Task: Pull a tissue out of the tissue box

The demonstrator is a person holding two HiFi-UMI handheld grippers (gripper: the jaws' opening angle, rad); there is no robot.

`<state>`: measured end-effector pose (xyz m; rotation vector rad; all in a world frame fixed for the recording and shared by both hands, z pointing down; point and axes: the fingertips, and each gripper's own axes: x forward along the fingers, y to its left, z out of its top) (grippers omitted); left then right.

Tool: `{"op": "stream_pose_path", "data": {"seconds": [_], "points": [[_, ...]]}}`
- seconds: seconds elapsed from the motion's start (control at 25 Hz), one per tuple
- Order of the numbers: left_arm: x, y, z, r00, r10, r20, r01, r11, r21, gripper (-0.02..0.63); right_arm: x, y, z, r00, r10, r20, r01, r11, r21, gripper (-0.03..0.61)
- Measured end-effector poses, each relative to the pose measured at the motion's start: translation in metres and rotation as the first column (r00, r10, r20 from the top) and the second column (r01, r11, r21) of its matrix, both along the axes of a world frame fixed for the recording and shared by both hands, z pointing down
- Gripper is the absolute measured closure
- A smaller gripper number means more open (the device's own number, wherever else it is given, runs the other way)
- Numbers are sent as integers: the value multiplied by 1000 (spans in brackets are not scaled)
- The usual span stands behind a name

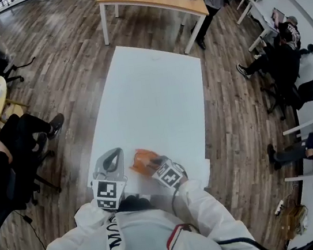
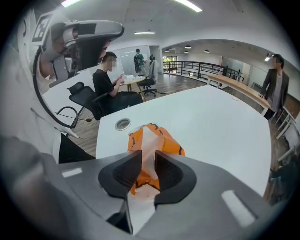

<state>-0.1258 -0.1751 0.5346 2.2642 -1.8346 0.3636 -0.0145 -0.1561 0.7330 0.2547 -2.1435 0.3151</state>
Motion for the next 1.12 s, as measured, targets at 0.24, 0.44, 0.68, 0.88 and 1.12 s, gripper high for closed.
{"op": "stream_pose_path", "data": {"seconds": [0.24, 0.44, 0.68, 0.88, 1.12], "points": [[2, 0, -2, 1000, 0, -2, 0, 1000, -5, 614, -1, -4, 3, 1000, 8, -3, -8, 1000, -4, 502], [1, 0, -1, 1000, -3, 0, 3, 1000, -7, 614, -3, -4, 1, 1000, 12, 0, -12, 1000, -4, 508], [3, -2, 0, 1000, 3, 1, -3, 1000, -9, 614, 0, -7, 1, 1000, 22, -21, -21, 999, 30, 556], [5, -3, -2, 1000, 4, 2, -4, 1000, -10, 614, 2, -9, 0, 999, 34, -14, -34, 999, 28, 569], [7, -1, -1, 1000, 8, 4, -8, 1000, -10, 614, 3, -11, 0, 999, 47, -10, -47, 999, 26, 571]]}}
